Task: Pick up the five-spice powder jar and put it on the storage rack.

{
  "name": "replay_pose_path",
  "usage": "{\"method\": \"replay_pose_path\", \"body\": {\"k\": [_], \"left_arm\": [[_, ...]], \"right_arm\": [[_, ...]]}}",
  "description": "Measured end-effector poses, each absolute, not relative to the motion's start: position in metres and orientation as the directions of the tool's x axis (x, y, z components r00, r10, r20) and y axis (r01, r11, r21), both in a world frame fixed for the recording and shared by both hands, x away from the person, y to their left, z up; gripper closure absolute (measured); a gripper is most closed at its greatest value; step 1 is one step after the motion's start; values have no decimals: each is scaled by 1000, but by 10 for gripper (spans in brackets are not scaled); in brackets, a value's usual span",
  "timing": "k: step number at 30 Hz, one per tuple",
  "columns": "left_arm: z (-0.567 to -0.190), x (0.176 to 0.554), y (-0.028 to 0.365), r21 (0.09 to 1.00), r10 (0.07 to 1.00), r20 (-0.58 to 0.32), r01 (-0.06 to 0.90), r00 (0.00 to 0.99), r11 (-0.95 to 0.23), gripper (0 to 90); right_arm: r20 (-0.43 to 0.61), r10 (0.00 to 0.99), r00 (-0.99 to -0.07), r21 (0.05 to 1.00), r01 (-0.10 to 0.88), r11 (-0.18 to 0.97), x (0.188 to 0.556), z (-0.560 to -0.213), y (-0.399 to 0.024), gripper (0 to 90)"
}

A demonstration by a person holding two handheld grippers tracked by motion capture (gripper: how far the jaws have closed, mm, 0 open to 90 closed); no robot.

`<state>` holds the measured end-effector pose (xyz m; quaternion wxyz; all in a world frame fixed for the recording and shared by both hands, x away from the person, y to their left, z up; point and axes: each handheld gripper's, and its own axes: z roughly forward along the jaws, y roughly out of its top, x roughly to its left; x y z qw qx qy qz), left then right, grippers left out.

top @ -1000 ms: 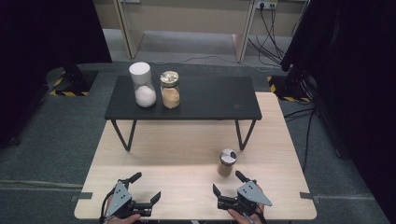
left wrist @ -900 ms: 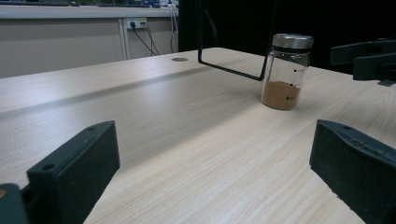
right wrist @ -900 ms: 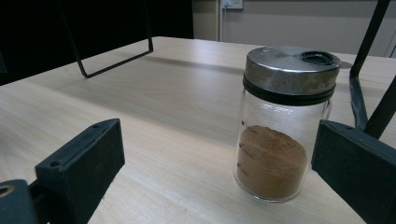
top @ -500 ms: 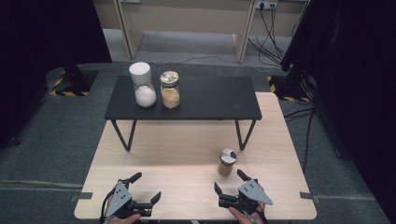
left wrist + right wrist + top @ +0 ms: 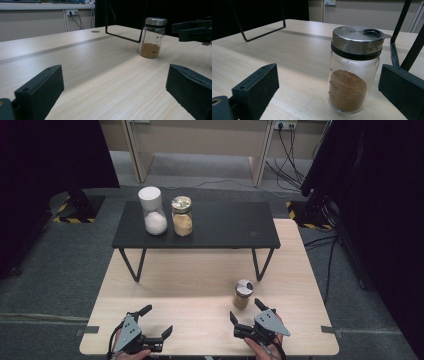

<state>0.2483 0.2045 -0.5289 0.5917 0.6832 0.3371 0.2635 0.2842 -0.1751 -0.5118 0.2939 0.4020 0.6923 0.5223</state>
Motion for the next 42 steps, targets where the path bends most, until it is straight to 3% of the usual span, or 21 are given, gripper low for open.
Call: {"method": "replay_pose_path", "body": {"k": [20, 42], "left_arm": [[-529, 248, 204, 986, 772, -39, 149, 634, -73, 10], [-529, 248, 204, 986, 772, -38, 147, 635, -73, 10]], "right_arm": [[-2, 890, -456, 952, 271, 141, 311, -517, -176, 85], [-7, 898, -440, 940, 304, 156, 335, -521, -172, 278]]}}
